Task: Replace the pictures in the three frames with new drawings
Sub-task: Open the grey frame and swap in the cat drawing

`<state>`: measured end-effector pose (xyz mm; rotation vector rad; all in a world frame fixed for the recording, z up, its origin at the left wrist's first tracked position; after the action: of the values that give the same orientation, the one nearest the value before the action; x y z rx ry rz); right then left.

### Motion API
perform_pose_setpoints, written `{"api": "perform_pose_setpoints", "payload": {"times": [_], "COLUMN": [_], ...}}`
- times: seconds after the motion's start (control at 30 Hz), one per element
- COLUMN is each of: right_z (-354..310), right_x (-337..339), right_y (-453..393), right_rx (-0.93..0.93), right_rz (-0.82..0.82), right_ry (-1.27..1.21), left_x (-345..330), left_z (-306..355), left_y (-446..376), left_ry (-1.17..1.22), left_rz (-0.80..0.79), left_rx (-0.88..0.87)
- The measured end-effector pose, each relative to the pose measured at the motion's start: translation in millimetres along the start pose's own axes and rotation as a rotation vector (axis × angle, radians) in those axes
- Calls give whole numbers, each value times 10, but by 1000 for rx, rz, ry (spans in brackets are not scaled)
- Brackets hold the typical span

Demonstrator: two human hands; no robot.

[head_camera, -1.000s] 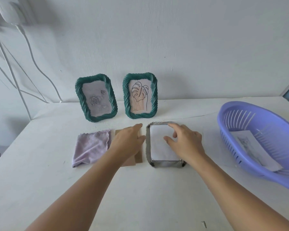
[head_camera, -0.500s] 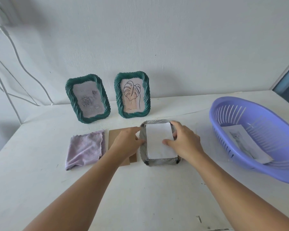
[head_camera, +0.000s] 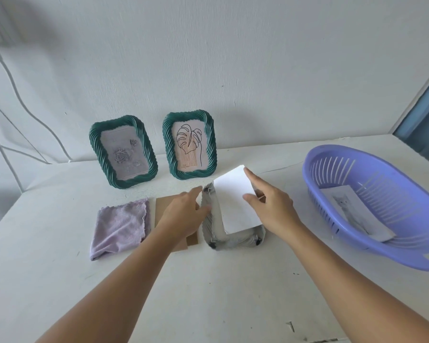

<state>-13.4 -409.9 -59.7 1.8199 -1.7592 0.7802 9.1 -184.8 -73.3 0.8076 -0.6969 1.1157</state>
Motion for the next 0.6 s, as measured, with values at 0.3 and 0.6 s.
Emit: {"api": "perform_pose_setpoints", "payload": {"times": [0.3,0.6], "right_z": [-61,-52], "right_x": [188,355], "right_y": [5,115], "right_rx": [45,-30], "right_rz": [26,80], "right_ry": [-386,-153], "left_x": [24,-7], "left_z": [435,601], "left_y": [-60,-166], "left_ry": [602,792], "left_rz": [-80,-57], "left_rx": [-58,-114]}}
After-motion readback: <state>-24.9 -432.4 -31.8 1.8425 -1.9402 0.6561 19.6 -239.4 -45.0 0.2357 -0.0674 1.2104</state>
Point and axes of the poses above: each hand's wrist, its own y-axis away from the middle knuckle, its own x-axis out of the back of the hand, z = x × y, the point moved 7 cm from there along -y, towards the middle knuckle, and after that the axes turned 9 degrees about -z, right-handed, at the moved point
